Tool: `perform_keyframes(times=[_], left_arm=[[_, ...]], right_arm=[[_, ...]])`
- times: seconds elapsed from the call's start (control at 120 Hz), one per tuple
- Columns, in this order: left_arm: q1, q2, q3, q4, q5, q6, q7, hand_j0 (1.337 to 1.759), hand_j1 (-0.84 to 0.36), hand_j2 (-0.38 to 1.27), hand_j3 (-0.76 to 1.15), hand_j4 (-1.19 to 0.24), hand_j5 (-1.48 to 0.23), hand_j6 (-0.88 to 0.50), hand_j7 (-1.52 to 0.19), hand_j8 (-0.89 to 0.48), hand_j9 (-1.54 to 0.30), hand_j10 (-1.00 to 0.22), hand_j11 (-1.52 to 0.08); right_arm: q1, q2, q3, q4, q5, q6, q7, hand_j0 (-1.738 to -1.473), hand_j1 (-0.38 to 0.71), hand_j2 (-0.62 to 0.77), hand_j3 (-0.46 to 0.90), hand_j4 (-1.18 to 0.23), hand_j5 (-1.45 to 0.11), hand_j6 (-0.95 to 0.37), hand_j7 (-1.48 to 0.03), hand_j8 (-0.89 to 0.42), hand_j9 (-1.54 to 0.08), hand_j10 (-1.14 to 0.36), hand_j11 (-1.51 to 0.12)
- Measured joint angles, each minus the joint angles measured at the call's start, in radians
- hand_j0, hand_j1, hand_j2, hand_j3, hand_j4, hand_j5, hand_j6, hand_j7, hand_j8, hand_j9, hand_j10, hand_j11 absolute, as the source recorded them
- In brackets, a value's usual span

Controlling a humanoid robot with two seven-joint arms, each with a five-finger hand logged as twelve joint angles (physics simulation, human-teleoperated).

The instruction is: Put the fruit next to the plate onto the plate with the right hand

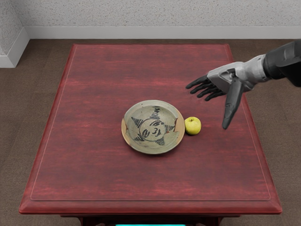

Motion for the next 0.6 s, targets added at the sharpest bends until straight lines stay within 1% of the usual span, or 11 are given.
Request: perform_keyframes(times=[0.117, 0.283, 0.383, 0.467, 0.6], left_arm=[[0.0, 0.0, 0.0, 0.0, 0.0, 0.0, 0.0, 1.658, 0.07, 0.05, 0.0, -0.23, -0.3, -0.23, -0.3, -0.23, -0.3, -0.23, -0.3], [0.0, 0.0, 0.0, 0.0, 0.0, 0.0, 0.0, 1.658, 0.07, 0.05, 0.0, -0.23, -0.3, -0.23, -0.3, -0.23, -0.3, -0.23, -0.3], [0.001, 0.0, 0.0, 0.0, 0.0, 0.0, 0.0, 1.658, 0.07, 0.05, 0.0, -0.23, -0.3, -0.23, -0.3, -0.23, -0.3, -0.23, -0.3], [0.0, 0.0, 0.0, 0.0, 0.0, 0.0, 0.0, 1.658, 0.07, 0.05, 0.0, -0.23, -0.3, -0.23, -0.3, -0.23, -0.3, -0.23, -0.3], [0.0, 0.0, 0.0, 0.0, 0.0, 0.0, 0.0, 1.658, 0.07, 0.05, 0.0, -0.23, -0.3, -0.23, -0.3, -0.23, -0.3, -0.23, -0.3]], right_arm=[[0.038, -0.009, -0.072, 0.021, -0.004, -0.191, 0.0, -1.658, -0.28, -0.01, 0.0, -0.06, -0.07, -0.06, -0.07, -0.06, -0.07, -0.06, -0.07], [0.065, -0.021, -0.133, 0.153, -0.024, -0.513, 0.0, -1.658, -0.28, -0.01, 0.0, -0.06, -0.07, -0.06, -0.07, -0.06, -0.07, -0.06, -0.07], [0.066, -0.023, -0.18, 0.208, -0.035, -0.674, 0.0, -1.658, -0.29, -0.01, 0.0, -0.06, -0.07, -0.06, -0.07, -0.06, -0.07, -0.06, -0.07], [0.066, 0.01, -0.219, 0.232, -0.04, -0.803, 0.0, -1.658, -0.29, -0.01, 0.0, -0.05, -0.07, -0.06, -0.07, -0.05, -0.07, -0.05, -0.07], [0.066, 0.078, -0.277, 0.241, -0.043, -0.972, 0.0, -1.658, -0.29, -0.01, 0.0, -0.05, -0.07, -0.05, -0.07, -0.05, -0.07, -0.05, -0.07]])
